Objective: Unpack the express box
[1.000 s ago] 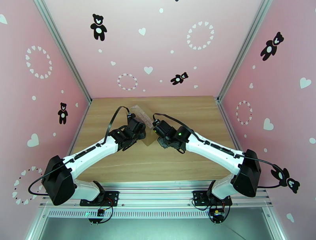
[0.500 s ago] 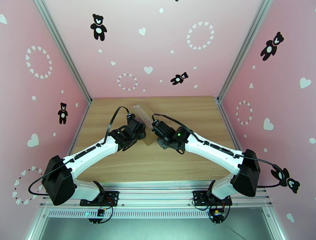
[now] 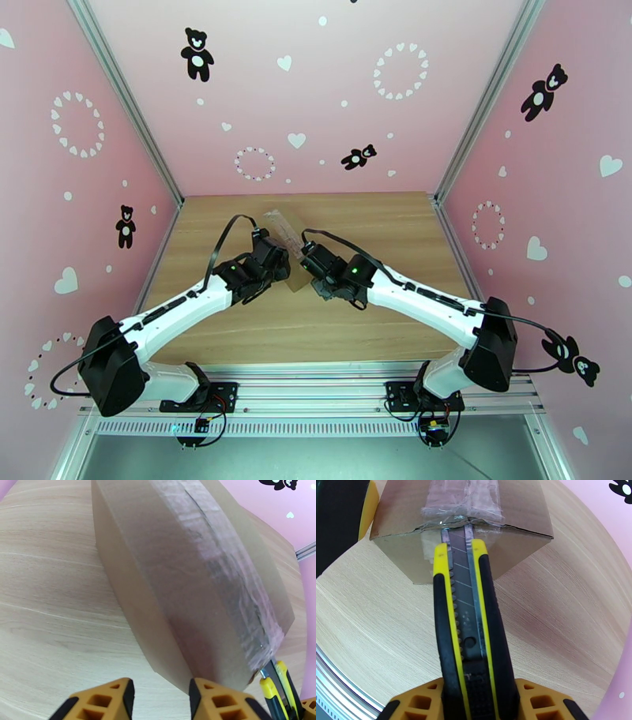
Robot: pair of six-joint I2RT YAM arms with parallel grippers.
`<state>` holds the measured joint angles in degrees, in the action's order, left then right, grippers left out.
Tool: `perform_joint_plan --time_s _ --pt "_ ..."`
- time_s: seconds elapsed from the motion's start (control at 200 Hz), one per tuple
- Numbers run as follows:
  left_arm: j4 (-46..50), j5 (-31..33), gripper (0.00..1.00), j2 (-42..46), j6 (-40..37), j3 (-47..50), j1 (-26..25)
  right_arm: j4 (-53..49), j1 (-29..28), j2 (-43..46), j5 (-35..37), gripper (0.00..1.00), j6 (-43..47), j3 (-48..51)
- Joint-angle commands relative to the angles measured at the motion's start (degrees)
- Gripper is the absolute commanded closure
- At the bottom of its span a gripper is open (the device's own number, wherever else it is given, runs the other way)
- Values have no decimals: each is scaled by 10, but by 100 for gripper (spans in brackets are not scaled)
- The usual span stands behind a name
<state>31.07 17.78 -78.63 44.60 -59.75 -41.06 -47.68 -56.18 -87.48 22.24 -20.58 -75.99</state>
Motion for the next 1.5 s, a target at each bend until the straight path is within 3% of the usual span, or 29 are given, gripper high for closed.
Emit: perform_joint_plan --time_s 0.0,0.631,1.497 --pt "18 -5 55 8 -15 15 -4 5 -5 -8 0 100 -3 -23" --pt "-39 -47 55 -8 14 23 -8 5 -6 -4 -24 100 -7 -31" --pt "-50 -40 55 -40 23 -11 -29 4 -40 -13 -30 100 -9 -38"
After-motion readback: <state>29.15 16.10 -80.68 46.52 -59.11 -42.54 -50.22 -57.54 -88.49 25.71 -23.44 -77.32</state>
